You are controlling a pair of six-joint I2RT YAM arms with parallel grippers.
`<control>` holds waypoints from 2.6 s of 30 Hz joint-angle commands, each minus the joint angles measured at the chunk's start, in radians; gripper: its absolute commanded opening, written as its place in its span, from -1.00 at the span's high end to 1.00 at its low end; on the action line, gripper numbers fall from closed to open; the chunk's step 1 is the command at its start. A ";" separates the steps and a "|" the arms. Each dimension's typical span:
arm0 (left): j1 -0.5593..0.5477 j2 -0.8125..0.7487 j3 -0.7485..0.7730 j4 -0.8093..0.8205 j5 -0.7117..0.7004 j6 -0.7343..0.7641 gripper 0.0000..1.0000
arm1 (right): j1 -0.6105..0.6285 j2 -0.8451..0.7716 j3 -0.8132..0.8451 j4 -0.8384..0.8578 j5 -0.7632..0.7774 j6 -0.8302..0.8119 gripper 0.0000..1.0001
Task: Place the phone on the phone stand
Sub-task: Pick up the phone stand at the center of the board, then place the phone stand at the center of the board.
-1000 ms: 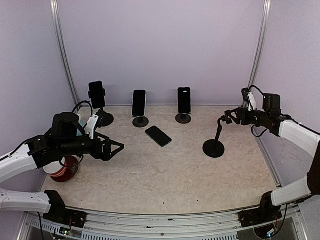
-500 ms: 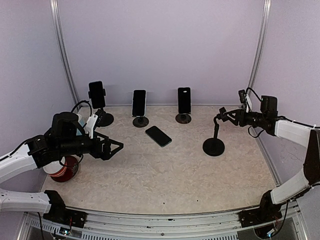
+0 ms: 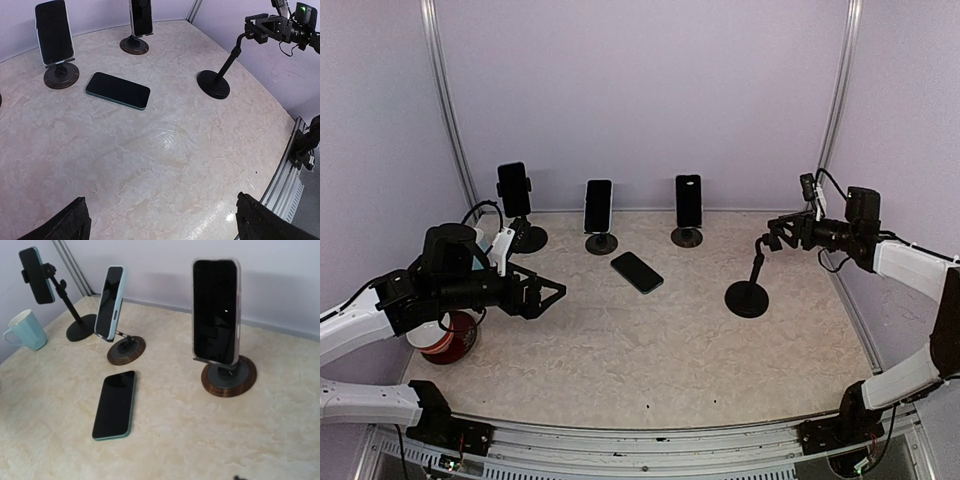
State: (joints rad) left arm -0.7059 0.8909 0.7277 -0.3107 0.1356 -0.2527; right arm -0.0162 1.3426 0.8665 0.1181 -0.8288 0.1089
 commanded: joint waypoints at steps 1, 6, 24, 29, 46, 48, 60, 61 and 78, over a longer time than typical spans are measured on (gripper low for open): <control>0.009 0.002 -0.009 0.022 0.015 0.010 -0.98 | -0.006 -0.002 0.009 -0.025 -0.043 -0.021 -0.16; 0.009 0.002 -0.010 0.021 0.013 0.010 -0.98 | -0.005 0.006 0.009 -0.046 -0.065 -0.033 -0.11; 0.009 0.002 -0.011 0.023 0.021 0.009 -0.98 | -0.019 0.003 -0.038 0.016 -0.076 0.042 0.73; 0.009 0.002 -0.010 0.024 0.023 0.008 -0.98 | -0.017 -0.058 -0.083 0.092 -0.034 0.104 1.00; 0.020 0.006 -0.010 0.022 0.016 0.007 -0.98 | 0.415 -0.230 0.010 0.071 0.748 0.243 1.00; 0.021 0.006 -0.010 0.022 0.015 0.008 -0.98 | 0.486 -0.201 0.043 0.081 0.815 0.242 1.00; 0.026 0.006 -0.011 0.015 -0.006 0.010 -0.98 | 0.668 0.023 0.162 0.196 1.148 0.229 1.00; 0.026 0.006 -0.011 0.015 -0.007 0.010 -0.98 | 0.669 0.037 0.167 0.202 1.146 0.227 1.00; 0.031 0.008 -0.010 0.015 -0.005 0.009 -0.97 | 0.668 0.092 0.135 0.240 1.194 0.190 1.00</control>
State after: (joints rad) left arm -0.6819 0.8978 0.7273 -0.3073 0.1402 -0.2531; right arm 0.6495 1.4647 0.9863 0.2527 0.3367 0.3061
